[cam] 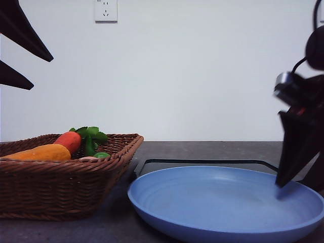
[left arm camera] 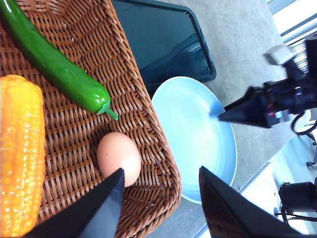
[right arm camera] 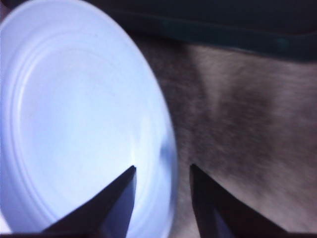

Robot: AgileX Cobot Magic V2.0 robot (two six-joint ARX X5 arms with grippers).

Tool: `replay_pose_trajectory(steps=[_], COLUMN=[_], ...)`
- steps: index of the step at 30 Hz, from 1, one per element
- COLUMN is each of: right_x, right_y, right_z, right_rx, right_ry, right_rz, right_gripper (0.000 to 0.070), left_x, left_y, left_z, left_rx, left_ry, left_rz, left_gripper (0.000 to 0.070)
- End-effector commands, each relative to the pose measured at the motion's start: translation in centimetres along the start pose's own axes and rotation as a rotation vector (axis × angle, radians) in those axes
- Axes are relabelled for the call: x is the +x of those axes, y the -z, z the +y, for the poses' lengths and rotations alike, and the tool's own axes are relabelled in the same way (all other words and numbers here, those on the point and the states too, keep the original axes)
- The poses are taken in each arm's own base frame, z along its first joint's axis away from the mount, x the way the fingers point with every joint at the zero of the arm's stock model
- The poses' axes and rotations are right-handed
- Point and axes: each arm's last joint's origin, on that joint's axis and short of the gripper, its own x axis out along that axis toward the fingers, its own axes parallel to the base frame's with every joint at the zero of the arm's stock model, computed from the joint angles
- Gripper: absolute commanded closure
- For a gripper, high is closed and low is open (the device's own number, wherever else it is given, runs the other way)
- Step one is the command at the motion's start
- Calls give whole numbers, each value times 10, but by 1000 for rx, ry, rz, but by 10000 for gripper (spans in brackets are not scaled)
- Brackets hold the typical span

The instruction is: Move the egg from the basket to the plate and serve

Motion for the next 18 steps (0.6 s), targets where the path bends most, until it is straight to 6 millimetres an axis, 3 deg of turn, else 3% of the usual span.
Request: replay_pose_trajectory(steps=[1, 7, 14, 18], right_x=[7, 13, -5, -26], right_y=[-1, -1, 3, 11], right_z=[0, 1, 3, 9], right_rx=[22, 16, 32, 33], right_ry=[-2, 4, 31, 50], right_rz=[20, 30, -3, -41], right_gripper=[500, 700, 700, 700], left_x=[-1, -1, 1, 3], left_y=[-5, -5, -5, -4], left_z=[-3, -3, -4, -7], left_rx=[14, 14, 19, 35], left_ry=[10, 10, 16, 25], left_rz=[-12, -12, -7, 3], left_gripper=[389, 389, 265, 257])
